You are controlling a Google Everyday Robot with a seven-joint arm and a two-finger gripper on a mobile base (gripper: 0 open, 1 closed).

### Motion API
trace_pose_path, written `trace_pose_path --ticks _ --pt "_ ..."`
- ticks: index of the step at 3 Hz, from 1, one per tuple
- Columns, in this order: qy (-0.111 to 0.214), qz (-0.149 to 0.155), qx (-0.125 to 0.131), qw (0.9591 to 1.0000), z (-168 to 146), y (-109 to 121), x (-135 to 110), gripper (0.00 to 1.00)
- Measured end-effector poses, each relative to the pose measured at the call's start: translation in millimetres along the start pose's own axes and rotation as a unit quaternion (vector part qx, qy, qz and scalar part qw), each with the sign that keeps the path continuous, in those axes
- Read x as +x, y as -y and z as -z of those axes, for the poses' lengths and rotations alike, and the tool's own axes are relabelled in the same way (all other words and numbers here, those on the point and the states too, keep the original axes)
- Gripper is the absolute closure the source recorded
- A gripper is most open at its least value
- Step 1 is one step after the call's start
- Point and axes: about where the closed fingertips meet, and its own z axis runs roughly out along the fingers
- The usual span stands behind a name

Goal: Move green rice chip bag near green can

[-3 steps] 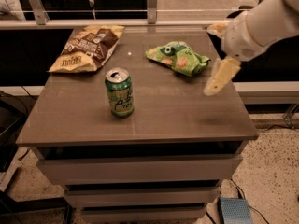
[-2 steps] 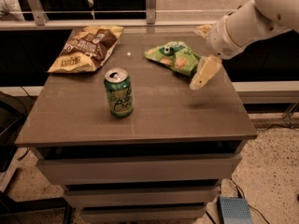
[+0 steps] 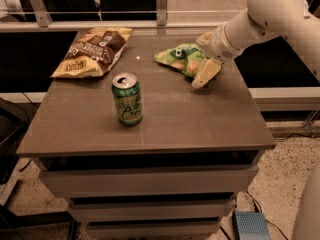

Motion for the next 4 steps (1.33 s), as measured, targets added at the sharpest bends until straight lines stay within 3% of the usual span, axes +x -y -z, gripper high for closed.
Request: trace_pose_path --ticks 1,3,4 --pt "-0.008 0.009 -0.002 0.9999 -5 10 8 0.40" --pt "0.007 0.034 -0.005 0.9994 21 10 -10 0.87" --pt "0.028 0.036 -0.015 0.9989 33 -4 -26 1.00"
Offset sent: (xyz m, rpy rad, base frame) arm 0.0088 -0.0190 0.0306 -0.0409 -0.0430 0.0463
